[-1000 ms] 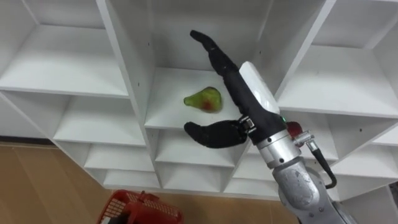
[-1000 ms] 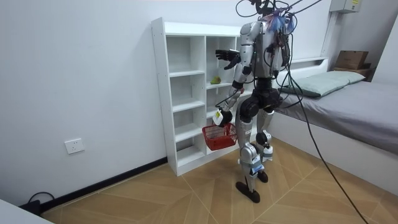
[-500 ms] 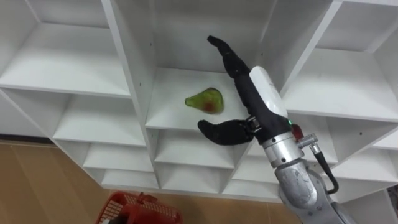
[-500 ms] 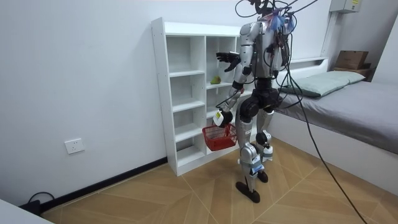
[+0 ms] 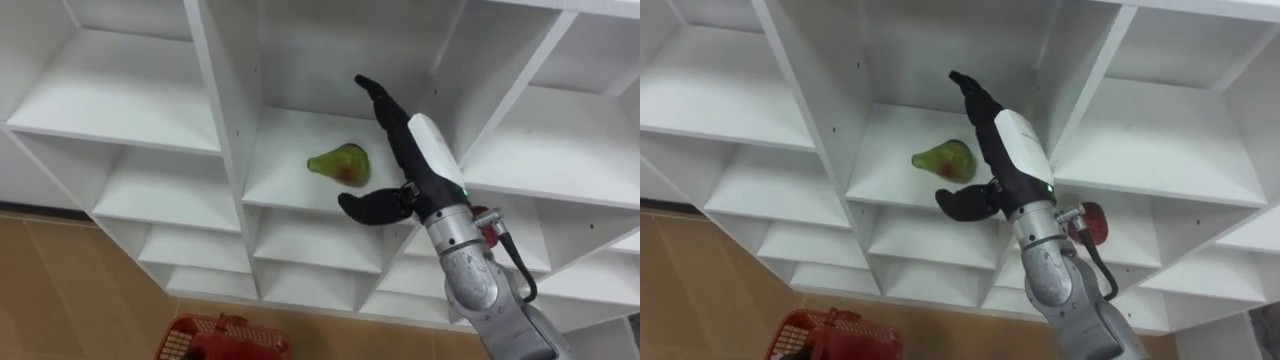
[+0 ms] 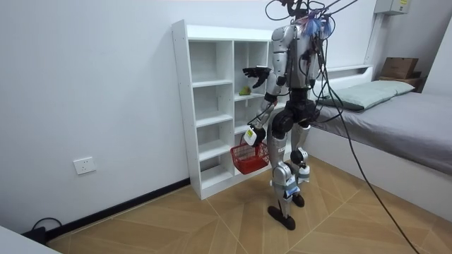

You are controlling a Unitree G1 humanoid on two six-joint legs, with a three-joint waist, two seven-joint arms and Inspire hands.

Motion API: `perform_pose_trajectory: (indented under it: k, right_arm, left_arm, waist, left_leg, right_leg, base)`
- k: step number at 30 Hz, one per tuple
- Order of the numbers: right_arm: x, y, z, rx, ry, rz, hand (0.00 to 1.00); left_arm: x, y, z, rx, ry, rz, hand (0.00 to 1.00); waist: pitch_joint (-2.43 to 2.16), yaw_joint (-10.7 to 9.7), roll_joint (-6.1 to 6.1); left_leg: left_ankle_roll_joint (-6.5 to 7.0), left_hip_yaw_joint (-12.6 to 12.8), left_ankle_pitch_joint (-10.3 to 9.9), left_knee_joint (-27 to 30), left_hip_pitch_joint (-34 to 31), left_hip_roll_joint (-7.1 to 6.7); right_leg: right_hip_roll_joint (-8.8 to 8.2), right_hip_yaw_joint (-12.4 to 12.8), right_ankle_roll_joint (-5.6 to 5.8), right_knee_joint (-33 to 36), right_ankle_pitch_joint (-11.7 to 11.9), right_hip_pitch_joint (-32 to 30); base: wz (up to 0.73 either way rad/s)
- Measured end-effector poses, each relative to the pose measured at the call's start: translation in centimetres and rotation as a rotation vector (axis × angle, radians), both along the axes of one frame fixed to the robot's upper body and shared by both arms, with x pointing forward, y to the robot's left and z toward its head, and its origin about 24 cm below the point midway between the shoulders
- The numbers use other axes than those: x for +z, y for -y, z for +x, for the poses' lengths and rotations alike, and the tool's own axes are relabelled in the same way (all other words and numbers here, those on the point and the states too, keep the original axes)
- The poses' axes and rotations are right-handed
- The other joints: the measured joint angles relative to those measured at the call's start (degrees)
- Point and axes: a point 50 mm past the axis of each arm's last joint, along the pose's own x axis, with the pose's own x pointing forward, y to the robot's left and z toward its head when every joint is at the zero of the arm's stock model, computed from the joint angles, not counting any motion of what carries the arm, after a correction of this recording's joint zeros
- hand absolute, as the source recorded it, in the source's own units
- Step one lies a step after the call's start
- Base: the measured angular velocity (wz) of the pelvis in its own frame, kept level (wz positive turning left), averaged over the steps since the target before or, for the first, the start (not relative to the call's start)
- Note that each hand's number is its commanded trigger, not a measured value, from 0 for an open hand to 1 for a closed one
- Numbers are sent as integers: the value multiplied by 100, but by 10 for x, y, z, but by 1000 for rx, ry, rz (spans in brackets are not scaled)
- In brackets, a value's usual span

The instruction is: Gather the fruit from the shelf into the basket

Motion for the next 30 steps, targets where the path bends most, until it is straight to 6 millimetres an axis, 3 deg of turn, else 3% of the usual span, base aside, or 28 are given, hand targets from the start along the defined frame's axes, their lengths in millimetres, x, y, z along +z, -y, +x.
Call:
perform_pose_trajectory:
  k: [10,30]
  right_arm:
    - [-6,4,7,-41,-44,-40,0]
    - [-13,8,7,-68,-82,-66,0]
  left_arm:
    - [0,0,1,6,-15,-8,100]
    - [0,0,2,8,-20,-9,100]
  waist:
    - [1,103,-21]
    - [-6,141,-27]
  left_leg:
    - [0,-75,0,0,-21,8]
    - [-1,-196,-1,80,-19,0]
  right_leg:
    - [-9,-182,3,-77,2,64]
    - [-22,-257,0,-72,4,154]
  base:
    - [6]
    - [3]
